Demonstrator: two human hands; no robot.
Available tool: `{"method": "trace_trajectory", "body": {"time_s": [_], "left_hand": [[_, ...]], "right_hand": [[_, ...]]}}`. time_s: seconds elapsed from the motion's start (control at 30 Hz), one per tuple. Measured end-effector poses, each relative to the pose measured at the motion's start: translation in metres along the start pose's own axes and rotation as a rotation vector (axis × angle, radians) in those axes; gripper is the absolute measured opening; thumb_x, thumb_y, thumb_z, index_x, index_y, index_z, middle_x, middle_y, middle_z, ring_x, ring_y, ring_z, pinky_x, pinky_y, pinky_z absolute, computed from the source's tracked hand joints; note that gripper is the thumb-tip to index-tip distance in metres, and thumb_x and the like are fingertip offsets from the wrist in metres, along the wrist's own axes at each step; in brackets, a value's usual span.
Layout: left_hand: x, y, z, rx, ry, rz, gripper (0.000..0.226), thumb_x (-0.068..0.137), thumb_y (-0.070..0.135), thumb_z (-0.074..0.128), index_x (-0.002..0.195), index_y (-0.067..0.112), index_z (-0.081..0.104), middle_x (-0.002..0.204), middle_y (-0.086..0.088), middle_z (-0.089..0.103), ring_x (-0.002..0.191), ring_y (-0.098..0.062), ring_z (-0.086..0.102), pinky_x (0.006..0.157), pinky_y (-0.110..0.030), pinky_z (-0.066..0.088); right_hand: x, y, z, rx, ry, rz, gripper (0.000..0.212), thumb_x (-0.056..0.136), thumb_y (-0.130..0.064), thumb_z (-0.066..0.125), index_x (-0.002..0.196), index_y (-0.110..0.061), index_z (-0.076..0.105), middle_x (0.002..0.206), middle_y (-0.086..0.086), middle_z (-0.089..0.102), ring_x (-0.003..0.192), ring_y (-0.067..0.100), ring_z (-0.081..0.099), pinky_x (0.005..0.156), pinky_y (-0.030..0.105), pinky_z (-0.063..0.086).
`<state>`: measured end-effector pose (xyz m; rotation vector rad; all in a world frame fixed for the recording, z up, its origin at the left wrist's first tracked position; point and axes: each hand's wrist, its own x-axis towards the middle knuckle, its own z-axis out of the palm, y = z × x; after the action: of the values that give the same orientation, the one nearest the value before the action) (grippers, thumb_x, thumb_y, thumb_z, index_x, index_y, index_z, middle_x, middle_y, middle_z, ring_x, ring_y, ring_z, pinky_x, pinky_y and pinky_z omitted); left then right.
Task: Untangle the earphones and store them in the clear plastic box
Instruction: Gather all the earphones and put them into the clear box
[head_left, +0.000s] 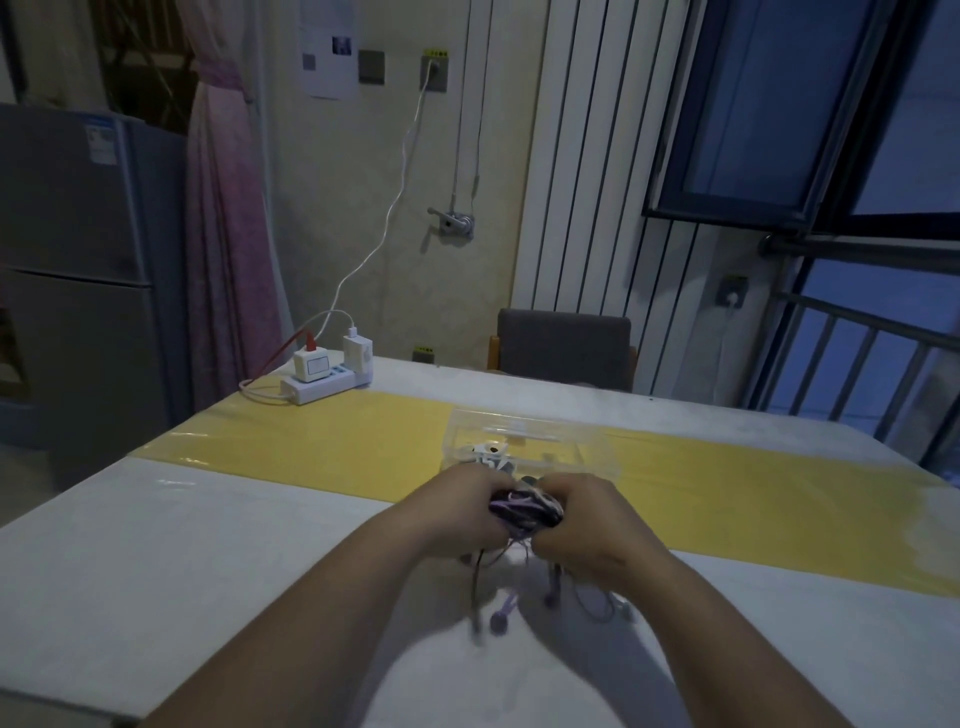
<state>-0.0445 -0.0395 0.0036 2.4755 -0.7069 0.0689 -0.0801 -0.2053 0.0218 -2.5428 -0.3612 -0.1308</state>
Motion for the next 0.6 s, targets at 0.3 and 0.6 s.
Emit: {"method": "trace_trajectory", "body": {"time_s": [0.3,0.6], "left_hand": [[0.04,0.044,-0.065,0.011,0.216,-0.005,0.012,0.077,0.011,0.061,0.069,0.02,0.056,0.069,-0.002,0.059,0.065,-0.021,0.06,0.051,-0.032,0.049],[0.083,0.054,-0.092,-0.178,0.374,-0.02,0.006,0.078,0.006,0.062,0.078,0.012,0.061,0.069,-0.007,0.059,0.06,-0.028,0.063,0.049,-0.038,0.058]], "right_hand": [[0.032,-0.025,-0.068,0.009,0.196,-0.043,0.016,0.07,-0.012,0.07,0.083,-0.022,0.068,0.071,-0.004,0.064,0.067,0.014,0.056,0.054,0.026,0.041],[0.08,-0.039,-0.115,-0.001,0.224,-0.055,0.022,0.071,-0.022,0.076,0.091,-0.028,0.069,0.084,0.0,0.069,0.071,0.017,0.065,0.049,0.031,0.054]]}}
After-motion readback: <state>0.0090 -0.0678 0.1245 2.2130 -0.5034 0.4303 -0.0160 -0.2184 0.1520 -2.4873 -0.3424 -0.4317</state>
